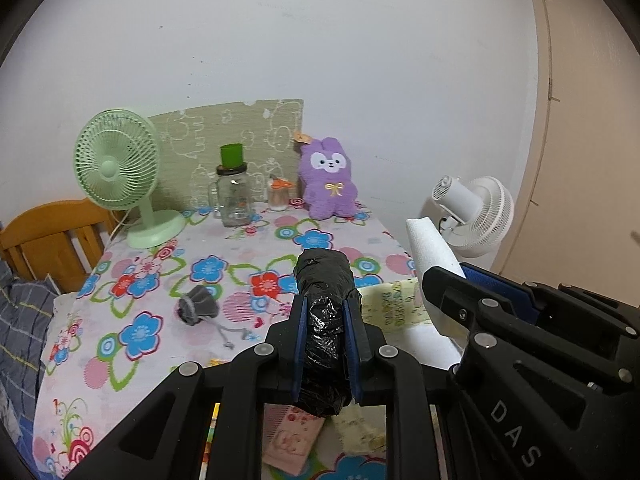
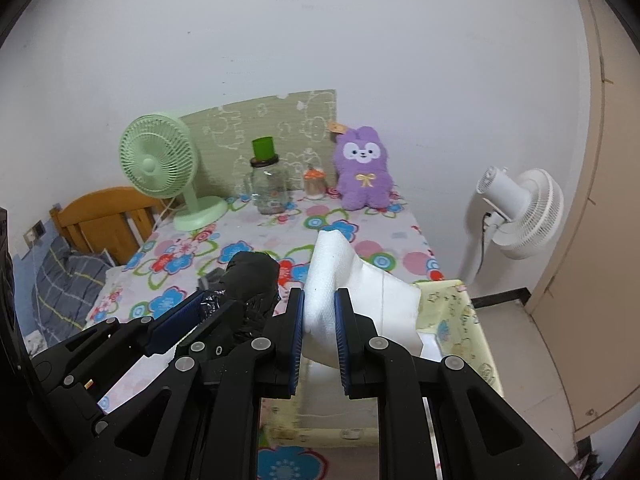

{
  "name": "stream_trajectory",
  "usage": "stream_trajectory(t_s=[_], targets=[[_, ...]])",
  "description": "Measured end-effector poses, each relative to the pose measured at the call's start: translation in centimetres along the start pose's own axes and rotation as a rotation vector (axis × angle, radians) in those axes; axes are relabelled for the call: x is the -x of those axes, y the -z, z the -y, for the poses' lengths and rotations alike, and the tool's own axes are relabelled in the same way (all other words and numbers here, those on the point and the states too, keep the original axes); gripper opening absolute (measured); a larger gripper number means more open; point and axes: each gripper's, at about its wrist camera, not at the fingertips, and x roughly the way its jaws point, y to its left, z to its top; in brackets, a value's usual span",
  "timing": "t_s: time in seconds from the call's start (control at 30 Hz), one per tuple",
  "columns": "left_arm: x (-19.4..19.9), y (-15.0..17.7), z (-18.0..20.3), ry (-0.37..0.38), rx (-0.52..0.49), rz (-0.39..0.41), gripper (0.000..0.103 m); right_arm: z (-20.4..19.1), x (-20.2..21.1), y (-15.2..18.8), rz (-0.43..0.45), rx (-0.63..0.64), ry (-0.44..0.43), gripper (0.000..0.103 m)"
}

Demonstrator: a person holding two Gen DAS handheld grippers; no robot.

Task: Organize soft objects
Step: 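Carry the black bag and white cloth in both grippers toward the patterned box, then open the left gripper over the box while the right gripper releases the white cloth inside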

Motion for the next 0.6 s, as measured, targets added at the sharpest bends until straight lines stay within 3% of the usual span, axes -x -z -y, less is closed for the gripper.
stream_trajectory(t_s=[0.6], targets=[[-5.4,0.5,5.2,0.069,-0.066,-0.092,0.018,6.4,-2.6,1.5,-0.062,-0.091,0.075,0.018]])
